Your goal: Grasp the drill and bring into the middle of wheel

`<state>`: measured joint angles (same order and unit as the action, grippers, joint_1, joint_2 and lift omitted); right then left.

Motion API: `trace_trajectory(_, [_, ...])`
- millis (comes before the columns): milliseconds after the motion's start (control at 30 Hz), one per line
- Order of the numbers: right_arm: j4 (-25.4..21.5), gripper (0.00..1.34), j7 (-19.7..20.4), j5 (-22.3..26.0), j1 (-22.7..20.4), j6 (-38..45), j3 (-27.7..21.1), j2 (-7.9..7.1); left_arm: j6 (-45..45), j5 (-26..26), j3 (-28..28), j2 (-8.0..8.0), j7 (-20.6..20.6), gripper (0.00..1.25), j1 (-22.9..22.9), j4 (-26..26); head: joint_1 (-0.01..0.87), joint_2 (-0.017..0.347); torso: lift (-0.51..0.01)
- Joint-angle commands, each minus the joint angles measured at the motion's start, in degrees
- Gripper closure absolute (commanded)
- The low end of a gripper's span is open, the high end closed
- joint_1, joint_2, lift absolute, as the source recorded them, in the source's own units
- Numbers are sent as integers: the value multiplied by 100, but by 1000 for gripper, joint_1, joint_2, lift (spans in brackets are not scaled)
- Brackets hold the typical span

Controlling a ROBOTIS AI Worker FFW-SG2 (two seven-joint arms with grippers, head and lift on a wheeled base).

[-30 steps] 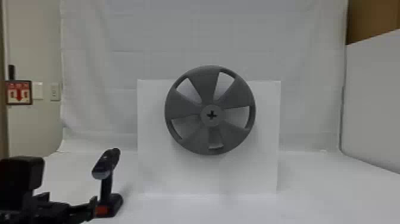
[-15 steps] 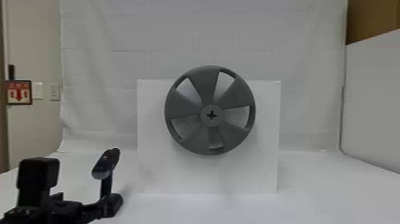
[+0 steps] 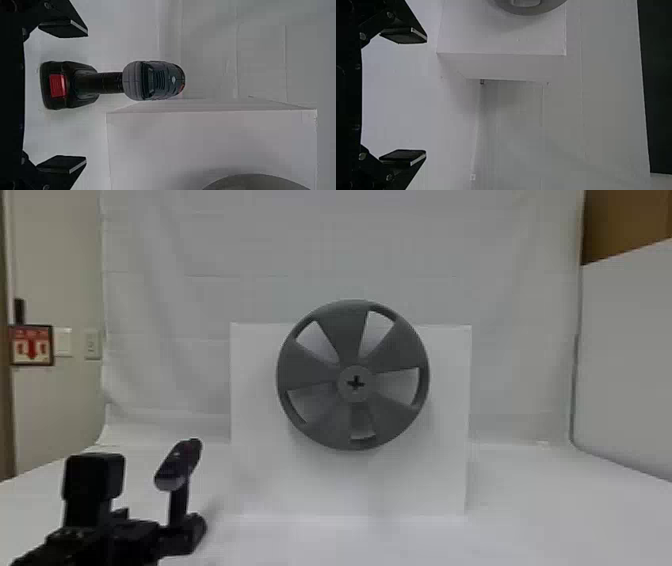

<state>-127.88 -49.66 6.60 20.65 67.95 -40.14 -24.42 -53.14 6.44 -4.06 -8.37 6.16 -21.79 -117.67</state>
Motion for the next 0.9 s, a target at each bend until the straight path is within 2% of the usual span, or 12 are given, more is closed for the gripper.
trace_trajectory(0, [0, 266, 0, 0, 1, 8, 15, -2, 269, 174, 81, 29, -106, 156, -132, 350, 54, 31, -403])
trace_trajectory(433, [26, 266, 0, -9, 1, 25, 59, -28, 1236, 332, 309, 90, -352, 156, -431, 1378, 54, 31, -403])
trace_trajectory(867, [35, 266, 0, -9, -17, 34, 68, -28, 1790, 323, 406, 99, -686, 156, -677, 1967, 54, 31, -403])
